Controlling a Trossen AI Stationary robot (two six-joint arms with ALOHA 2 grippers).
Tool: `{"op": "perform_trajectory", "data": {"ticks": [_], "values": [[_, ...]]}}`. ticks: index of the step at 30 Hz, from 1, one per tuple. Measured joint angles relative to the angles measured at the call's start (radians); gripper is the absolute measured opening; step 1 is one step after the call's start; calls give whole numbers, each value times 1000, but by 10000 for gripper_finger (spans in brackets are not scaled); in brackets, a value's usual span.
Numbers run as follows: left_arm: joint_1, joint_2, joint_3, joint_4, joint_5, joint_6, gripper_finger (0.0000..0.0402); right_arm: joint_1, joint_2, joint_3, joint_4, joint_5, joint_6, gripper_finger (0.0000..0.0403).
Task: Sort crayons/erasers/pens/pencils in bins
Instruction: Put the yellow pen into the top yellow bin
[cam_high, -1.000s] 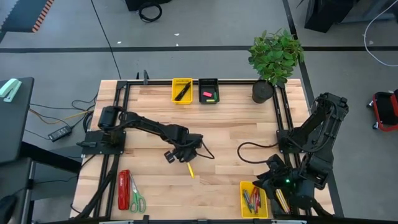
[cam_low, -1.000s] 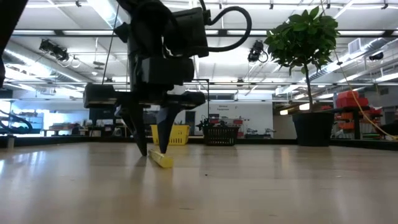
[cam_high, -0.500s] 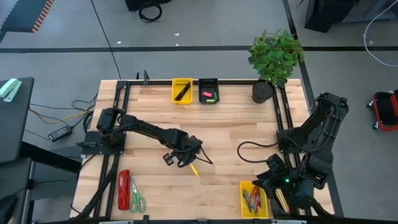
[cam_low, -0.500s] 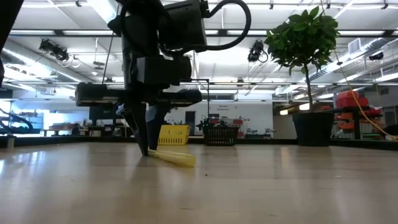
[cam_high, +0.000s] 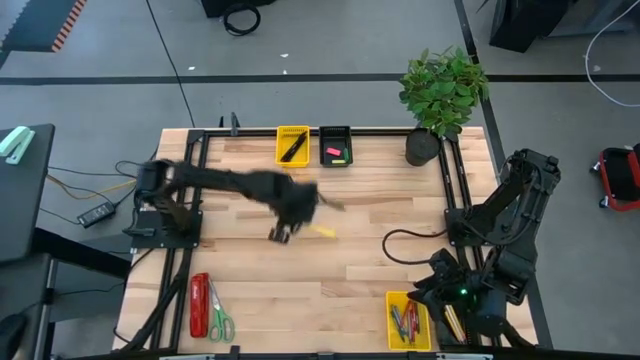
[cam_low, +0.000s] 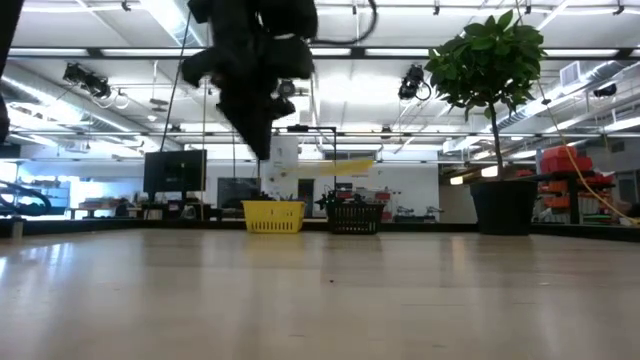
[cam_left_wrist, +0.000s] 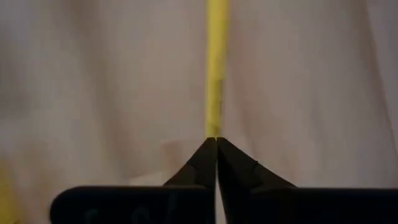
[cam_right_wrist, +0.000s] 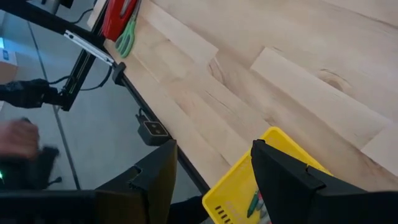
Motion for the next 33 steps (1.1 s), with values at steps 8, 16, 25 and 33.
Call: {"op": "perform_trajectory", "data": {"ticks": [8, 16, 25, 33], "values": [[351, -144, 2, 12, -2, -187, 4, 6, 0, 0, -3, -2, -4, 212], [480, -139, 3, 122, 177, -186, 13, 5, 0, 0, -49, -2, -14, 212], [400, 9, 3, 297, 138, -547, 56, -144, -49, 0, -251, 9, 34, 212], [301, 141, 3, 293, -25, -545, 126, -352, -201, 0, -251, 10, -139, 212]]}}
